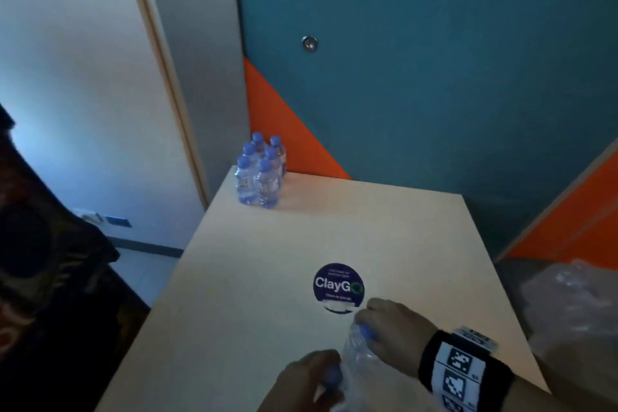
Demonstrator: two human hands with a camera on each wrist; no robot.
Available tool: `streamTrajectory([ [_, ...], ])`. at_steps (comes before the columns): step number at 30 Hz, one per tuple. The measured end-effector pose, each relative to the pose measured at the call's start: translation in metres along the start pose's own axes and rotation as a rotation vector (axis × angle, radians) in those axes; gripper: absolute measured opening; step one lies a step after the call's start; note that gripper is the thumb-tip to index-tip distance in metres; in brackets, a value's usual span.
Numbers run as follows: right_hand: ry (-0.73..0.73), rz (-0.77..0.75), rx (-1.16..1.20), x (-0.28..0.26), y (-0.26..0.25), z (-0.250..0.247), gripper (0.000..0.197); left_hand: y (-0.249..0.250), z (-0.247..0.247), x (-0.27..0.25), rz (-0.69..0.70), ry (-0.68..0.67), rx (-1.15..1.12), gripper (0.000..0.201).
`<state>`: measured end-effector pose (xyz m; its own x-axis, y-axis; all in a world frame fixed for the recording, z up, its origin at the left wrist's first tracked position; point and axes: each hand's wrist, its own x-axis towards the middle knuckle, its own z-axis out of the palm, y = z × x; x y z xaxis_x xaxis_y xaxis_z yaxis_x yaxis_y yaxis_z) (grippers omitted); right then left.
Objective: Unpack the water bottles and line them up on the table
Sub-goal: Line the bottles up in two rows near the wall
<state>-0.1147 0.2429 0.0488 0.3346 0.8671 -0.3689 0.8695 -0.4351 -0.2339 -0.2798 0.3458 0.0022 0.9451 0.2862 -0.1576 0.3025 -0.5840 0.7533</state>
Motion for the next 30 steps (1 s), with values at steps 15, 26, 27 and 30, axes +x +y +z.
streamTrajectory([
  [15, 0.178, 0.142, 0.084, 0.268, -0.069, -0.082, 0.025, -0.154, -0.227, 0.186, -0.186, 0.329, 0.148, 0.029],
  [26, 0.211, 0.182, 0.057, 0.365, -0.07, -0.098, 0.022, -0.189, -0.26, 0.272, -0.166, 0.315, 0.147, 0.024],
  [27, 0.22, 0.18, 0.059, 0.369, -0.069, -0.099, 0.021, -0.19, -0.261, 0.275, -0.165, 0.315, 0.153, 0.023],
  [30, 0.217, 0.178, 0.027, 0.374, -0.067, -0.099, 0.018, -0.19, -0.262, 0.279, -0.166, 0.327, 0.158, 0.022],
])
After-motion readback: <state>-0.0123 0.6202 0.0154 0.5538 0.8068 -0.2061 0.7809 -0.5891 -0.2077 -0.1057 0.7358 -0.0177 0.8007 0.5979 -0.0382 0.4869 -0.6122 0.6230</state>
